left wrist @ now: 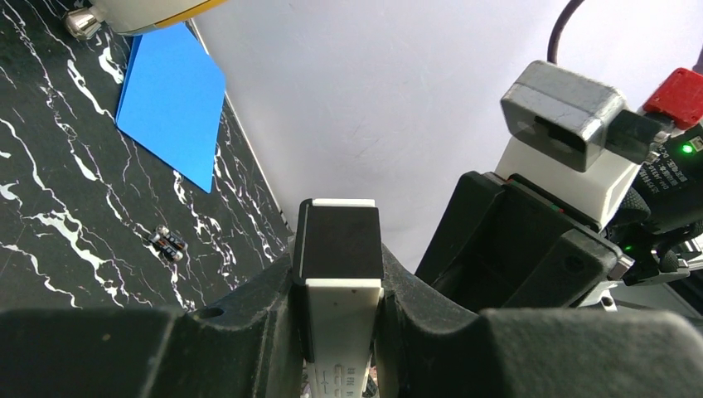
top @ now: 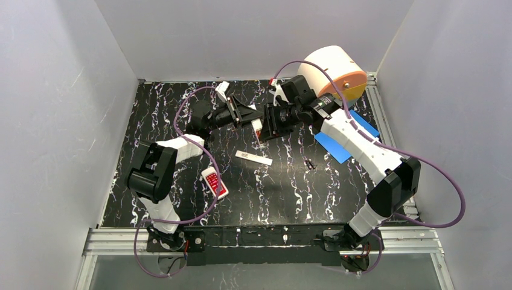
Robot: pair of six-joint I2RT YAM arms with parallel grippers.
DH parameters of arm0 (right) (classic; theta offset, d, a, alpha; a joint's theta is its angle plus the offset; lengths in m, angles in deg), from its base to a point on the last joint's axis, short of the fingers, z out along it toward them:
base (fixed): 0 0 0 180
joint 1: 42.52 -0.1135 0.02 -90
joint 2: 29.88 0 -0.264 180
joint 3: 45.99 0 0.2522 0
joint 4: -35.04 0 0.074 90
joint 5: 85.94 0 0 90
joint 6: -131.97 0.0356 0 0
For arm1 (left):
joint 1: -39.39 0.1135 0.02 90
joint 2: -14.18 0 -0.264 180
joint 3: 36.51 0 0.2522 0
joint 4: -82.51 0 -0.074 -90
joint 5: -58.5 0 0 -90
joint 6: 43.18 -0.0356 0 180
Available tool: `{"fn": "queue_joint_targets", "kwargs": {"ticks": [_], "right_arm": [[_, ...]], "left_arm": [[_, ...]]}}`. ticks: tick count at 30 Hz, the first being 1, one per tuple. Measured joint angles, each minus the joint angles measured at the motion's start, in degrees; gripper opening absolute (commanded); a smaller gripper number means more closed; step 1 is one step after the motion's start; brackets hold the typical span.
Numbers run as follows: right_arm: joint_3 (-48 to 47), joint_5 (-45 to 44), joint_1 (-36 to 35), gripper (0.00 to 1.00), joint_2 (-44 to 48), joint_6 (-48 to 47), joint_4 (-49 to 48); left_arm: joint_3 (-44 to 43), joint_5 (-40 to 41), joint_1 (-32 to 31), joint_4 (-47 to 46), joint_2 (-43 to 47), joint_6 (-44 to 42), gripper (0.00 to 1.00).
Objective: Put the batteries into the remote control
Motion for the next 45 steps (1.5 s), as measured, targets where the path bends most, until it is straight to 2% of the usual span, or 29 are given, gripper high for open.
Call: {"fn": "queue_joint_targets", "kwargs": {"ticks": [6, 11, 13, 18, 27, 45], "right_arm": [[1.6, -2.9, 0.0, 0.56, 3.2, 1.1, -4.9], [8.9, -6.6, 0.1, 0.76, 13.4, 4.0, -14.8], [13.1, -8.2, 0.1, 0.80, 18.1, 5.7, -20.0], [22.8, -10.8, 0.1, 0.82, 25.2, 9.9, -33.2], [30.2, -14.0, 0.1, 0.84, 24.9, 21.5, -49.5], [35.4, -16.4, 0.1, 0.81, 22.8, 36.7, -62.0]], "left_arm": [[0.1, 2.1, 0.0, 0.0, 0.0, 3.1, 0.00], [0.1, 5.6, 0.0, 0.0, 0.0, 7.6, 0.00], [0.1, 7.5, 0.0, 0.0, 0.0, 10.1, 0.00], [0.2, 13.0, 0.0, 0.9, 0.3, 17.1, 0.00], [0.3, 20.3, 0.0, 1.7, 2.8, 29.5, 0.00], [0.0, 23.5, 0.0, 0.6, 2.8, 38.1, 0.00]]}}
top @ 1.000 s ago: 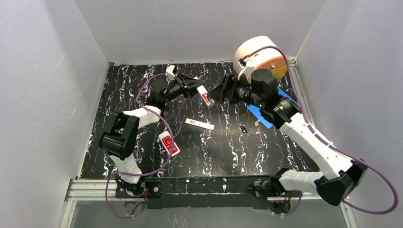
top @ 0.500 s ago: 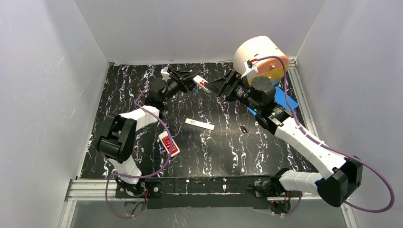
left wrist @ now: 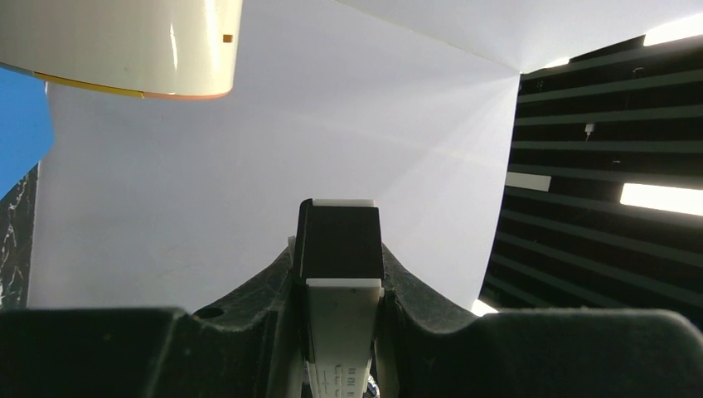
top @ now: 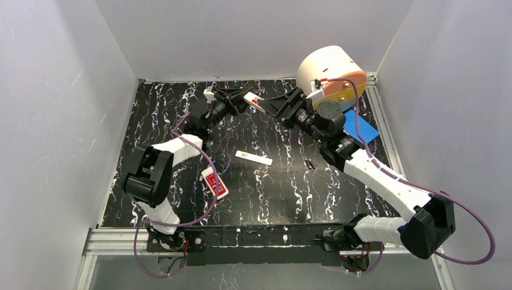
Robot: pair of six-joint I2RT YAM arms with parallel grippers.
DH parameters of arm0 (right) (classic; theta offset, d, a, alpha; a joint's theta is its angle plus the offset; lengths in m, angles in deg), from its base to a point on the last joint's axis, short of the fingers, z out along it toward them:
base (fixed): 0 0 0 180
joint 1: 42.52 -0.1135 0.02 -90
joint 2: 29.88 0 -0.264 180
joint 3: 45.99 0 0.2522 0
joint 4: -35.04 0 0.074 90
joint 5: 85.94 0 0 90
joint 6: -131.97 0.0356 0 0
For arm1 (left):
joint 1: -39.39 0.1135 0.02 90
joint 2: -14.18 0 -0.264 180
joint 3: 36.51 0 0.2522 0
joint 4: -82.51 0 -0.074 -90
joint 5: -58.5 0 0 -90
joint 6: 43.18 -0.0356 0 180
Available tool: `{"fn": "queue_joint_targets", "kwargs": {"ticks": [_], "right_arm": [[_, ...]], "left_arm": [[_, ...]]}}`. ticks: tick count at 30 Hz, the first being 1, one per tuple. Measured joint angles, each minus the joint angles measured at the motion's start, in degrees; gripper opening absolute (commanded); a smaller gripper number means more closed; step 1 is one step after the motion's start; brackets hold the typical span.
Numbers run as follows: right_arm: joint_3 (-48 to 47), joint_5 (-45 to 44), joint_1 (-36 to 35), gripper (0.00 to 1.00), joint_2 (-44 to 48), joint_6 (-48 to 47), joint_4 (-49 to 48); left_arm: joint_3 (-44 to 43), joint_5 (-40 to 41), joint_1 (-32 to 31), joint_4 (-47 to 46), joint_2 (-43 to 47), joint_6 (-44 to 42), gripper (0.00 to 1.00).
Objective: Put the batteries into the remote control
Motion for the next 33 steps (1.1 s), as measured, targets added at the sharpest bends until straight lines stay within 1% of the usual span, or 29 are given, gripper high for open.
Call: {"fn": "queue_joint_targets", "kwargs": {"ticks": [9, 18, 23, 25, 27, 33], "right_arm": [[2.3, -1.1, 0.0, 0.80, -1.0, 4.7, -6.0], [2.3, -1.1, 0.0, 0.74, -4.6, 7.6, -10.7], [2.3, -1.0, 0.3, 0.79, -4.8, 8.9, -11.8], [2.3, -1.1, 0.4, 0.80, -4.8, 9.4, -12.4], [2.3, -1.0, 0.5, 0.77, -4.8, 9.8, -12.8], [2.3, -0.9, 0.8, 0.63, -5.3, 11.2, -12.8]], "left_arm": [[-0.5, 0.1, 0.0, -0.7, 0.9, 2.1, 0.00], [-1.0, 0.0, 0.0, -0.8, 2.3, 2.2, 0.00], [-1.0, -0.1, 0.0, -0.7, 2.4, 1.3, 0.00], [-1.0, -0.2, 0.0, -0.7, 2.4, 1.0, 0.00], [-1.0, -0.3, 0.0, -0.7, 2.4, 0.8, 0.00], [-1.0, -0.5, 0.0, -0.7, 2.4, 0.2, 0.00]]}}
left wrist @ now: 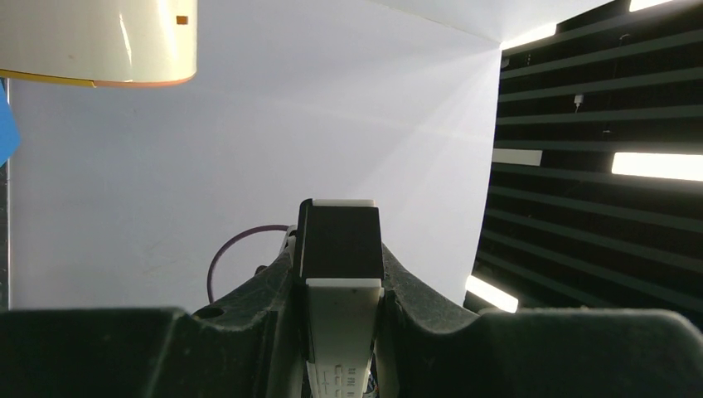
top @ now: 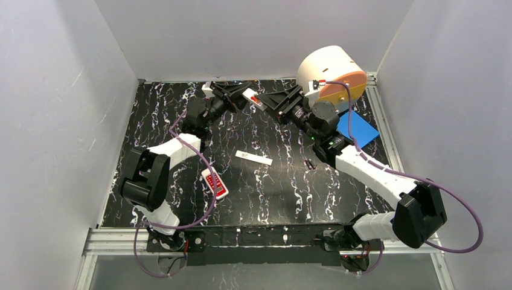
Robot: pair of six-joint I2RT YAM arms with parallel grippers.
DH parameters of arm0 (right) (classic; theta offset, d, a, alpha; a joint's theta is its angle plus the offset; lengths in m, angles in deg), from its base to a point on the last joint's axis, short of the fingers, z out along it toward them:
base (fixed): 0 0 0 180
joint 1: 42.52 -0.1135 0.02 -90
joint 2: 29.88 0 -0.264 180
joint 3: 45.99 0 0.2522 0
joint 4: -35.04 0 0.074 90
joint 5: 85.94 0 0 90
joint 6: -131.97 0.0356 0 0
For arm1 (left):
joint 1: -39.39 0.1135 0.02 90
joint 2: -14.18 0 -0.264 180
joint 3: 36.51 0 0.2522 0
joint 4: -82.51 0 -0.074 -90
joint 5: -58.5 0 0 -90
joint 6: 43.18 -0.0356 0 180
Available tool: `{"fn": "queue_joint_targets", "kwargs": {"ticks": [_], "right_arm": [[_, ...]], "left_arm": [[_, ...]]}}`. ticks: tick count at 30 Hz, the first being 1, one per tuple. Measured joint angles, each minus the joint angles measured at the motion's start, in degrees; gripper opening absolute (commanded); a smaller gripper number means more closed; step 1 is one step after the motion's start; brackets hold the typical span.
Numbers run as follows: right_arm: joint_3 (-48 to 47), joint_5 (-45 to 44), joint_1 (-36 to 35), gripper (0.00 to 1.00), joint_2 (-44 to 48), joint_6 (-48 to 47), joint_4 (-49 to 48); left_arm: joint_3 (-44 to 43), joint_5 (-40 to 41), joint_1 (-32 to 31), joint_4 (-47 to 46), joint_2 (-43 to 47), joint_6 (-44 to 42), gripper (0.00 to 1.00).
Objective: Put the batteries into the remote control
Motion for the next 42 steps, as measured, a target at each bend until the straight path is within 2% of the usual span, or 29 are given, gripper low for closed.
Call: {"fn": "queue_joint_targets", "kwargs": {"ticks": [14, 23, 24, 25, 27, 29, 33, 42], "right_arm": [[-0.5, 0.7, 0.0, 0.42, -1.0, 1.2, 1.2], [-0.7, 0.6, 0.3, 0.27, -1.0, 2.6, 4.9], [-0.9, 0.6, 0.3, 0.28, -1.0, 2.6, 5.8], [-1.3, 0.6, 0.3, 0.36, -1.0, 2.5, 7.4], [-2.2, 0.8, 0.4, 0.60, -1.0, 2.3, 10.0], [-2.5, 1.1, 0.4, 0.72, -0.9, 1.6, 10.8], [-1.8, 2.4, 0.7, 0.78, -0.8, -0.2, 8.9], [1.8, 5.0, 2.0, 0.78, 2.4, -2.0, 0.6]], "left_arm": [[0.0, -0.5, 0.0, 0.5, 0.0, -2.7, 0.00], [-0.5, -0.7, 0.4, 0.5, 0.1, -8.8, 0.00], [-0.5, -0.8, 0.4, 0.6, 0.2, -10.2, 0.00], [-0.6, -1.0, 0.5, 0.9, 0.3, -11.8, 0.00], [-0.8, -1.2, 0.5, 1.5, 0.9, -14.3, 0.00], [-1.1, -2.1, 0.5, 1.7, 1.5, -16.4, 0.00], [-2.0, -4.1, 0.0, 1.1, 2.9, -18.9, 0.00], [-2.0, -5.5, -0.2, 0.5, 3.4, -22.1, 0.00]]}}
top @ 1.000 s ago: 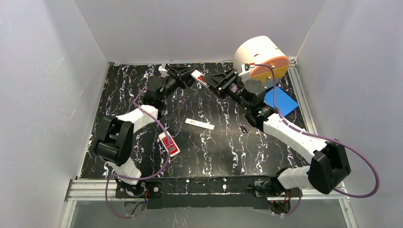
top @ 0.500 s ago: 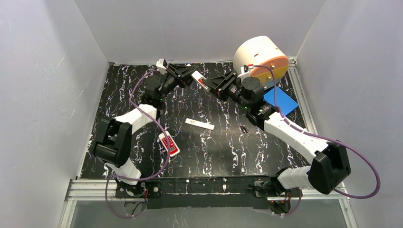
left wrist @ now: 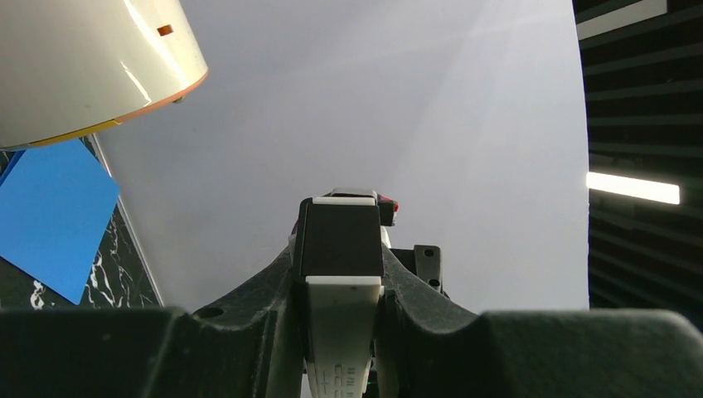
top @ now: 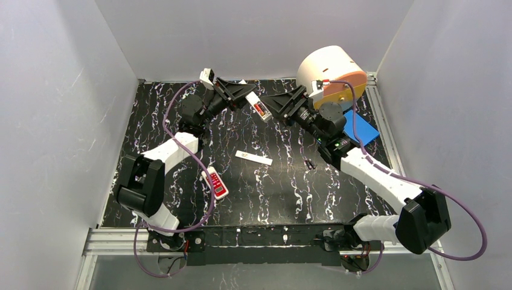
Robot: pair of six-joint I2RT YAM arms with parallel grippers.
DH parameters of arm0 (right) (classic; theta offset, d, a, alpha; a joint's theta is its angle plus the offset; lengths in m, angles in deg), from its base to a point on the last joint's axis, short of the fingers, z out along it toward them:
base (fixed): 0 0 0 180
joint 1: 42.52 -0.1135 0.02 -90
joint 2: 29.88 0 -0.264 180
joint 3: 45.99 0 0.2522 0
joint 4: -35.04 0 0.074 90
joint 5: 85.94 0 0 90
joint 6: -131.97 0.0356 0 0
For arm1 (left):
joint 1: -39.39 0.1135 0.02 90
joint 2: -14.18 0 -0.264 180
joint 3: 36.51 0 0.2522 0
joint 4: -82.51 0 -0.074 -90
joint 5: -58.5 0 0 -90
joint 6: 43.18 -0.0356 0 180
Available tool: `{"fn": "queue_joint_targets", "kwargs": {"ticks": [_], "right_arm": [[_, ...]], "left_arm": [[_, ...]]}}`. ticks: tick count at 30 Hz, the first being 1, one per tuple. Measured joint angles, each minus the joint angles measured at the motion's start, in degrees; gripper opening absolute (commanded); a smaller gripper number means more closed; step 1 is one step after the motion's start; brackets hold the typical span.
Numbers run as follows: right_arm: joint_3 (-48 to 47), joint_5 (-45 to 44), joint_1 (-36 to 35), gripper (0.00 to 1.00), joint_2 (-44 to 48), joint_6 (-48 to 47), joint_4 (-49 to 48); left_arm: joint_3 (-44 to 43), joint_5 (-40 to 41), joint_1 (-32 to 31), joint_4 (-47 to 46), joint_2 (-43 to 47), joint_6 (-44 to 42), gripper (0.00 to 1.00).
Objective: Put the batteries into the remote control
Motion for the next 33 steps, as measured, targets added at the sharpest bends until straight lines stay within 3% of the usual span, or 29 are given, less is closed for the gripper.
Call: {"fn": "queue_joint_targets", "kwargs": {"ticks": [6, 13, 18, 26, 33], "right_arm": [[-0.5, 2.1, 2.1, 0.76, 0.9, -6.0, 2.8], [-2.8, 2.1, 5.2, 0.75, 1.6, -15.8, 12.5], [-6.9, 3.3, 6.2, 0.74, -0.3, -28.2, 21.4], [-14.7, 5.6, 3.3, 0.76, -17.1, -53.0, 35.9], [-21.3, -1.2, -7.2, 0.82, -31.8, -66.9, 46.4]], "left_arm": [[0.2, -0.6, 1.0, 3.3, 1.4, -4.2, 0.00], [2.1, -0.3, 4.0, 13.7, 8.8, -14.2, 0.00], [3.5, 1.2, 6.0, 23.5, 14.4, -22.9, 0.00], [6.4, 13.6, 8.7, 45.1, 26.7, -34.1, 0.00], [9.8, 24.1, 9.3, 59.9, 34.8, -37.2, 0.00]]}}
